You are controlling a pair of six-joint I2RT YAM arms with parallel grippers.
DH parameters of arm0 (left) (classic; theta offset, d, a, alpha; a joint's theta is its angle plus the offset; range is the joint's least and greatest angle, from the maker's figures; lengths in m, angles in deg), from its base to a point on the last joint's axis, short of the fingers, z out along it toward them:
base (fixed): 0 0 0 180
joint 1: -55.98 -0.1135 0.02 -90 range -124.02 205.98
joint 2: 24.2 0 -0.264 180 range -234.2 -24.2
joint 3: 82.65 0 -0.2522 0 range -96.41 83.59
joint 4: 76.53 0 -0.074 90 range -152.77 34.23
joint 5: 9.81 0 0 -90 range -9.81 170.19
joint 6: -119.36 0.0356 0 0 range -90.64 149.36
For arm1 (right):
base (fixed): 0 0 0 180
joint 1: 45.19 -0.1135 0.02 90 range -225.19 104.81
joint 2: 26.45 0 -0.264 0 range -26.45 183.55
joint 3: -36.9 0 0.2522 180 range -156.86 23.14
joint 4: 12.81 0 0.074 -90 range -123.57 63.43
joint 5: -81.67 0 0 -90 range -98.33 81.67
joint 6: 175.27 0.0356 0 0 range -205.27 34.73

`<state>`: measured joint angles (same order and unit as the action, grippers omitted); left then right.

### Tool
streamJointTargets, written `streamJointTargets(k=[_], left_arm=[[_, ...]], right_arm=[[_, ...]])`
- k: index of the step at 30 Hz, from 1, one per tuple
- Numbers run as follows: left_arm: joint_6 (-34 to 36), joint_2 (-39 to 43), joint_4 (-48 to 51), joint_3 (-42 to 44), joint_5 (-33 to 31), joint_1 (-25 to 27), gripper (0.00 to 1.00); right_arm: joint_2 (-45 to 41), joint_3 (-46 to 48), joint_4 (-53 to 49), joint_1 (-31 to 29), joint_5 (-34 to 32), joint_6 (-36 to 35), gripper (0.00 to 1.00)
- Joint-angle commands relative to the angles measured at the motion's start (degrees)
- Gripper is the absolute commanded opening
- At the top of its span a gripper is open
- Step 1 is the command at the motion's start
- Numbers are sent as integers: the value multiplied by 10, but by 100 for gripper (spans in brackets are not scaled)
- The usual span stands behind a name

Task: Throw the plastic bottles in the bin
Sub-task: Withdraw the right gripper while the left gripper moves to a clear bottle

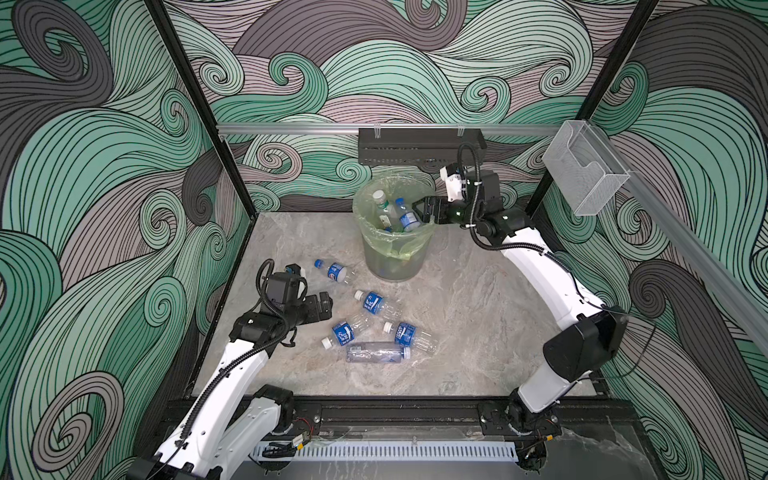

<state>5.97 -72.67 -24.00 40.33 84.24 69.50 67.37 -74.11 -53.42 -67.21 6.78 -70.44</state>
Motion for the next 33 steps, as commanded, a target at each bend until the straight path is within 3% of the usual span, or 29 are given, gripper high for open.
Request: streamJointTargets(k=[1, 10, 16, 24, 33], left_arm=[[17, 2, 1, -12, 32, -4, 99], [54, -66, 20, -43, 36, 23, 99], [144, -88, 52, -70, 14, 83, 98], [234, -131, 46, -76, 2, 132, 97], [218, -232, 15, -105, -35, 193, 95]], right_arm=[[-96, 52, 21, 7, -5, -18, 100], [-304, 305, 22, 29, -53, -16, 100], [-371, 423, 17, 54, -55, 18, 100], [-385, 474, 40, 64, -56, 45, 100], [-366, 483, 54, 68, -54, 45, 100]])
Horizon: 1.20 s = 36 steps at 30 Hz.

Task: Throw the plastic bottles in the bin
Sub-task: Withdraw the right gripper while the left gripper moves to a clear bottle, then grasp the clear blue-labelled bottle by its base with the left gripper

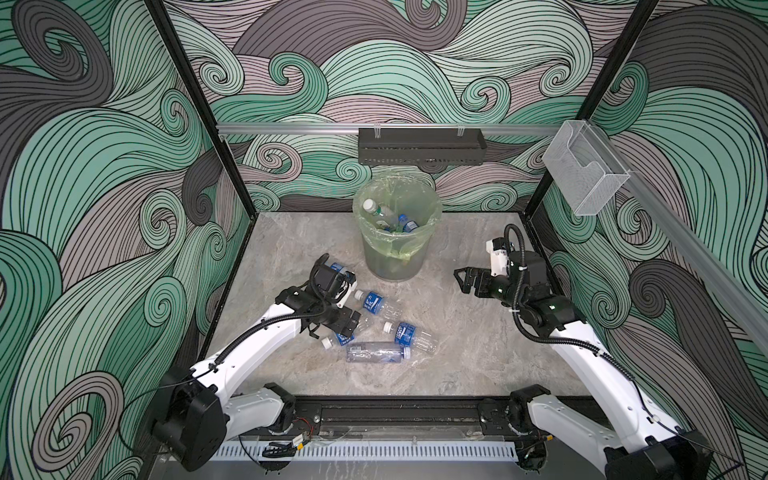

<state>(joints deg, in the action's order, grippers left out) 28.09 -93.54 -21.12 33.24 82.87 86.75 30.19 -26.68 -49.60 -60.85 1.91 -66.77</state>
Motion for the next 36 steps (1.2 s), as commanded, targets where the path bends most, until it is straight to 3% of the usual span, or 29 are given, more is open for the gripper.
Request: streamJointTargets(k=[1, 10, 20, 36], left_arm=[[-7, -36, -13, -41, -25, 28, 95], [-58, -153, -26, -46, -33, 49, 90], [-89, -191, -52, -43, -17, 50, 86], [-155, -206, -99, 15, -34, 52, 67]], right_arm=[[6, 12, 17, 5, -5, 10, 100], [6, 16, 15, 17, 2, 2, 100], [9, 22, 18, 30, 12, 7, 100], [-2, 34, 16, 42, 14, 9, 100]])
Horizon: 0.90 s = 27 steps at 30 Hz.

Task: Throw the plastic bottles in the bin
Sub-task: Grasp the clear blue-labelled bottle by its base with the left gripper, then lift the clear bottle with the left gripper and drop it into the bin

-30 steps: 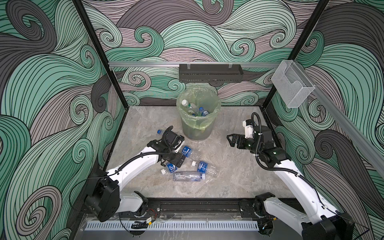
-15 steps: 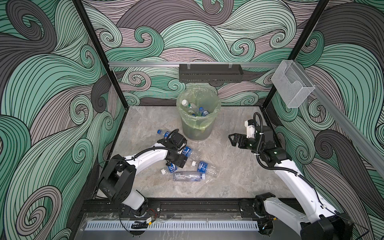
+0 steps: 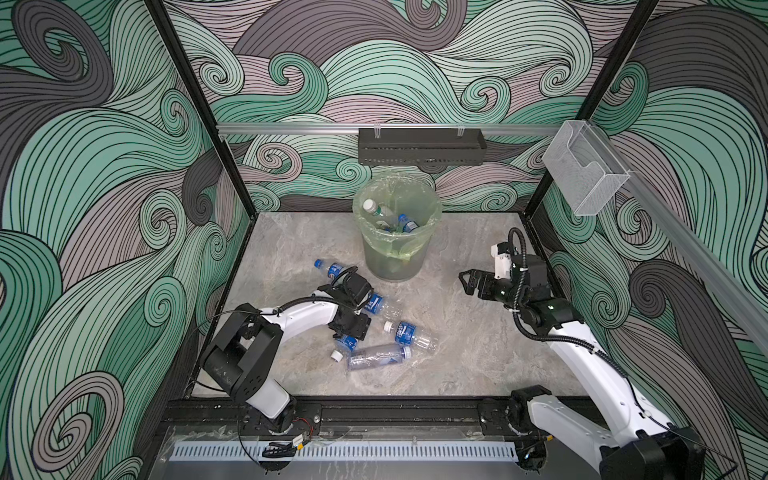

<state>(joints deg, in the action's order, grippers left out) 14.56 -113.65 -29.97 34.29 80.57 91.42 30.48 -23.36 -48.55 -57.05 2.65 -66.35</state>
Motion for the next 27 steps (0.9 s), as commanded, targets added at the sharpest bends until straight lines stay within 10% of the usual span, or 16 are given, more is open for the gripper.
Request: streamJointTargets(k=[1, 27], left_arm=[[-22, -5, -11, 6, -15, 5, 67], [-91, 183, 59, -8, -187, -19, 54]], right_arm=[[-4, 0, 5, 4, 7, 5, 100], [29, 4, -12, 4, 0, -15, 100]])
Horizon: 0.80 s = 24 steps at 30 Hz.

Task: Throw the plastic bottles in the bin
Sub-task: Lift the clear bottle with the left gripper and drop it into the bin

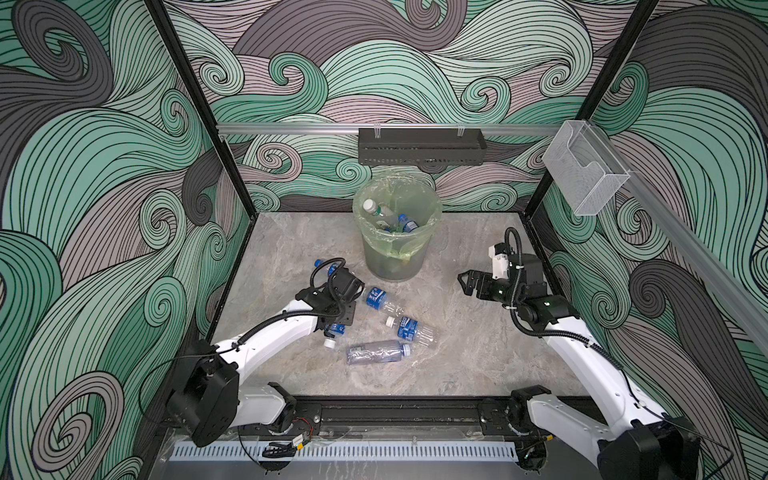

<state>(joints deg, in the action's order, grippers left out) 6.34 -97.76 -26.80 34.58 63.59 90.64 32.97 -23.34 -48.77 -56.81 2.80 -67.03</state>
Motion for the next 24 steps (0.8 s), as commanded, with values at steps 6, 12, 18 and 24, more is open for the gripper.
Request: streamJointTargets(k=[6, 12, 18, 24], left_arm=[[32, 73, 34, -73, -2, -18, 54], [132, 1, 119, -341, 29, -18, 55], [148, -229, 143, -764, 105, -19, 60], [121, -424, 252, -1095, 84, -20, 95]], right_arm=[[14, 6, -16, 2, -4, -16, 100], [30, -2, -15, 1, 4, -16, 100], [42, -22, -21, -19, 9, -11, 100], [35, -32, -53, -59, -14, -24, 100]])
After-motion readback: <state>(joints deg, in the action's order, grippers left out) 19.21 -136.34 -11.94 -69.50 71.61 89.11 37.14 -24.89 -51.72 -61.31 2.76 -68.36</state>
